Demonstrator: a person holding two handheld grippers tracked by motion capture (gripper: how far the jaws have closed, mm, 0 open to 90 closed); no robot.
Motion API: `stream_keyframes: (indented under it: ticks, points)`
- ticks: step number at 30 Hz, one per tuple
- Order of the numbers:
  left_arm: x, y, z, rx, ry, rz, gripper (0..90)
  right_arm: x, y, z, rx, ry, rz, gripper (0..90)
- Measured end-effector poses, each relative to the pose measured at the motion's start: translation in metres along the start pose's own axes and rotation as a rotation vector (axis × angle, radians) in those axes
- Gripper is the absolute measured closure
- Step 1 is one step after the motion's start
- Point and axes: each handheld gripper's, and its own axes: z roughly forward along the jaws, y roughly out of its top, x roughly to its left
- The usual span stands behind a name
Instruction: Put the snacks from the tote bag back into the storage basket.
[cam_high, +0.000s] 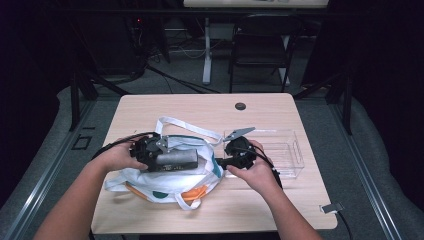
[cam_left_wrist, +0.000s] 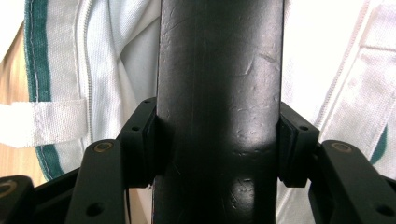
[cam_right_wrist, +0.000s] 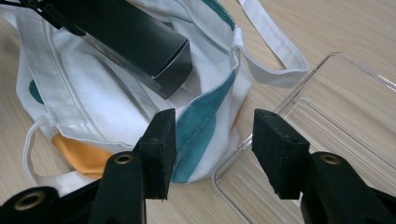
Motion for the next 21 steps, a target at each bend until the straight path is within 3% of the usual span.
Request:
stream_keyframes:
  ticks: [14, 21]
  points:
    - [0.000, -0.005, -0.010, -0.030, -0.018, -0.043, 43.1, -0.003, -0.001, 0.000, 0.012, 0.004, 0.012, 49.0]
    - [0.000, -0.005, -0.019, -0.043, -0.011, -0.042, 43.0, -0.001, -0.001, -0.004, 0.011, 0.037, -0.020, 47.9]
